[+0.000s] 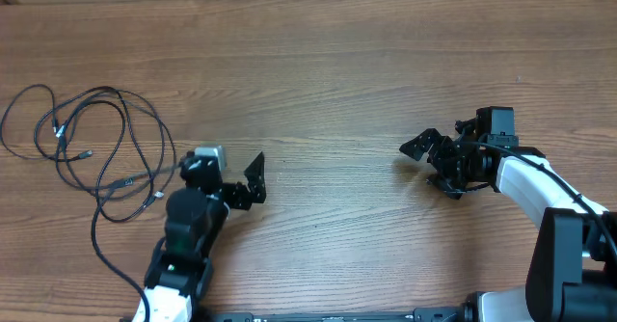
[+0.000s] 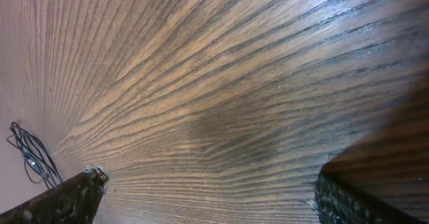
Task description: Untangle cables
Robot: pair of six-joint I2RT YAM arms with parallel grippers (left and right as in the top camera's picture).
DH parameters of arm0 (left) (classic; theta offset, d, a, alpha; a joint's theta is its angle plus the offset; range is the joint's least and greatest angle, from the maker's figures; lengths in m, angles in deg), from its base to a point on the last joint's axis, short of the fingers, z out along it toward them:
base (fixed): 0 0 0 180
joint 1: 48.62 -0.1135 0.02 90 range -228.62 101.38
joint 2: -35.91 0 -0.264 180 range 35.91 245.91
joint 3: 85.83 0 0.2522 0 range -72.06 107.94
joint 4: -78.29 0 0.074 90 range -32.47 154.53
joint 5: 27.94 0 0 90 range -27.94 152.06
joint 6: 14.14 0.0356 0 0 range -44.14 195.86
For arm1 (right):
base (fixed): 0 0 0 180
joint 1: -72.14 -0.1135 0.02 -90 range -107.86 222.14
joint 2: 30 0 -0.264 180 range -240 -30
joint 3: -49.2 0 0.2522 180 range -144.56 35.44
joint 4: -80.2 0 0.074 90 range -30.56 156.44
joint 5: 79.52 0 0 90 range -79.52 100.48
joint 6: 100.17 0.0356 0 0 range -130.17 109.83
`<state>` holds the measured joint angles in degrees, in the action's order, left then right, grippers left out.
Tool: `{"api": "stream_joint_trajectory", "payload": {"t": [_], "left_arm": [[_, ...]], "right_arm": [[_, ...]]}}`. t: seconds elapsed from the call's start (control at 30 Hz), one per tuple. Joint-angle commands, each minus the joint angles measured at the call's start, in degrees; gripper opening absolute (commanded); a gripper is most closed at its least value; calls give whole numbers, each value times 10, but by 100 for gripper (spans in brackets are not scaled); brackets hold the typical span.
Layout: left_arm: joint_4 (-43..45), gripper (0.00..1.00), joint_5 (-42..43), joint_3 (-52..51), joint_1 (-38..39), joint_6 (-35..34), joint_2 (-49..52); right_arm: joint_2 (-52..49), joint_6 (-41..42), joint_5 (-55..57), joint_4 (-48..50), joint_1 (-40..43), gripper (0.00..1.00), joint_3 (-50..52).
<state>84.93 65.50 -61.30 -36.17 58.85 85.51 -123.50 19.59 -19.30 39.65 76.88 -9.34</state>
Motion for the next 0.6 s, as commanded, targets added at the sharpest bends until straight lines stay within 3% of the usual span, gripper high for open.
{"api": "stream_joint_trajectory", "payload": {"t": [0.0, 0.3, 0.57], "left_arm": [[11, 100, 4, -44, -14, -14, -53], [0, 100, 6, -106, -43, -24, -156], [-164, 99, 7, -105, -97, -44, -248]], "right_arm": [[-27, -10, 53, -3, -3, 100, 23], [-27, -10, 53, -2, -3, 100, 23], [-27, -10, 53, -3, -3, 100, 23]]}}
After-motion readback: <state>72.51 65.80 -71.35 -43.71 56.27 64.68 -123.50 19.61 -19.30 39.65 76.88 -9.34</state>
